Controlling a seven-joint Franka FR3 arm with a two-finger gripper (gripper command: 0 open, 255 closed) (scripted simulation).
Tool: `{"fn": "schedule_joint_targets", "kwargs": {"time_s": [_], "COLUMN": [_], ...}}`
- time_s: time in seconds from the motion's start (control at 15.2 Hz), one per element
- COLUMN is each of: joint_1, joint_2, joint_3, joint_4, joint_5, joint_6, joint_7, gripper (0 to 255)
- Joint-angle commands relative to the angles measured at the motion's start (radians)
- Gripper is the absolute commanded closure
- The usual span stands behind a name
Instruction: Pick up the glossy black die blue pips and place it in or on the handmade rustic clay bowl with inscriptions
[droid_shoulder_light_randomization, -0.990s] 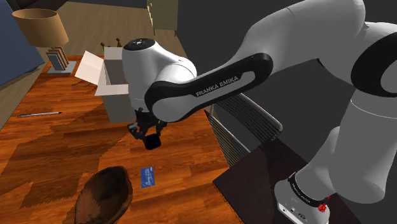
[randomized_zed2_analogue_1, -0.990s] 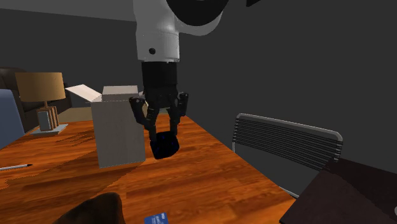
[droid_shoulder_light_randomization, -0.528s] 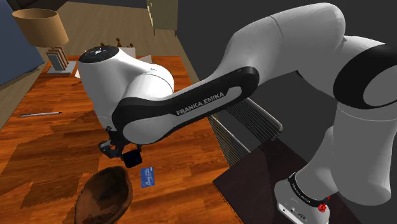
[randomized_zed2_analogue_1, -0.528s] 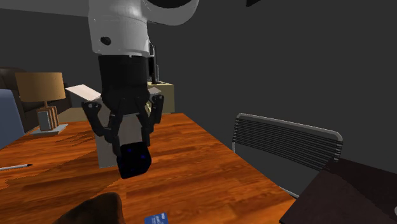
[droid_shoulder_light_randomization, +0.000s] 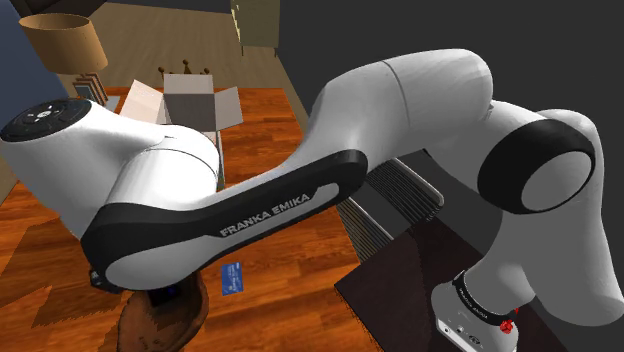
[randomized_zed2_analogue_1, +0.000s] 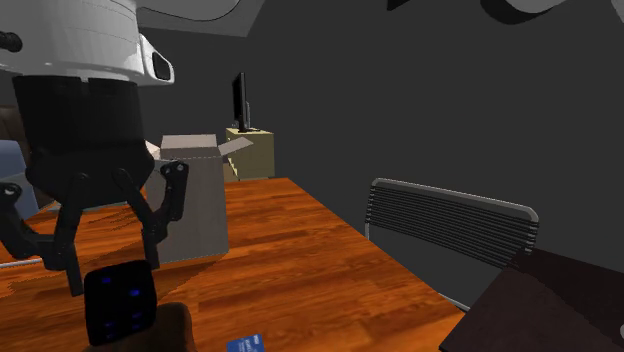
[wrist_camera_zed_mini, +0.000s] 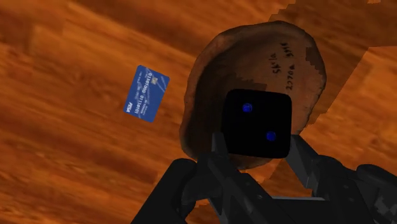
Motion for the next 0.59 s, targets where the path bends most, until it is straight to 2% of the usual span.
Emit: {"fn": "schedule_joint_targets", "kwargs": {"time_s": [0.0, 0.53], "joint_1": [0.016, 0.015], "joint_2": [0.031, 0.068], "joint_3": [-0.005, -0.015], "joint_4": [0.031, -0.017], "joint_5": [-0.008, -0.022], "joint_6": [-0.001, 0.082], "joint_7": [0.009, 0.019], "gripper": [255, 255]}}
